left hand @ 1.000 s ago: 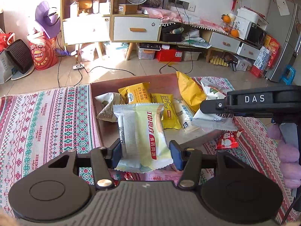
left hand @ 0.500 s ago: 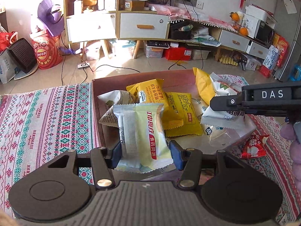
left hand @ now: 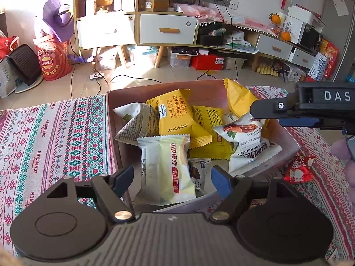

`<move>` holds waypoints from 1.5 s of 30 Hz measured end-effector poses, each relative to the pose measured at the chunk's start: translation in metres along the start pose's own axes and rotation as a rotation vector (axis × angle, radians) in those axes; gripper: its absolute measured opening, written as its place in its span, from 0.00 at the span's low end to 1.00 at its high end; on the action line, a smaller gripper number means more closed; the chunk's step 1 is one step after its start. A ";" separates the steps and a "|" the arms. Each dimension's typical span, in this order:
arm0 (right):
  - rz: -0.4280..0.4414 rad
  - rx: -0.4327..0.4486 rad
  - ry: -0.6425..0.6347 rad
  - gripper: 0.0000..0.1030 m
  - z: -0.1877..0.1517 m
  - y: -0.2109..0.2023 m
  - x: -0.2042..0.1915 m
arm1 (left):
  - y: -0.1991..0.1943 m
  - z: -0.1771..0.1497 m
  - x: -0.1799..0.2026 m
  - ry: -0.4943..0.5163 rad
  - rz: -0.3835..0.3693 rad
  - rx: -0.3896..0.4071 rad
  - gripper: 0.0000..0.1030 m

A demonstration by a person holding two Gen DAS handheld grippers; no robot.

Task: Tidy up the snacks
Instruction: 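Open both tools to release the wafer packet and nut-bread bag in the box, then move the left tool to the gold bar while the right approaches the lotus-root cracker packet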

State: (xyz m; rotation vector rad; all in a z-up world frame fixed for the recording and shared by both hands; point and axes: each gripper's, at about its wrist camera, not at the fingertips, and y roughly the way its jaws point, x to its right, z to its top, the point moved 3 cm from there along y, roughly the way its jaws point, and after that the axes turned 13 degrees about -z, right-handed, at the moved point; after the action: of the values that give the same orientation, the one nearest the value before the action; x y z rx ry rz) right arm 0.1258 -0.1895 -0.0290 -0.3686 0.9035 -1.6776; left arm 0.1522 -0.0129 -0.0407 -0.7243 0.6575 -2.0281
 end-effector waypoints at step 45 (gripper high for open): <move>-0.085 -0.084 -0.298 0.99 -0.078 -0.077 0.012 | -0.070 -0.079 0.043 0.048 -0.025 -0.085 1.00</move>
State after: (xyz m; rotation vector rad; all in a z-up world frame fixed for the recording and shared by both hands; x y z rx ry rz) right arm 0.0174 -0.1668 -0.0268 -0.7032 0.7451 -1.6108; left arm 0.0383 -0.0012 -0.0371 -0.7381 0.7699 -2.0560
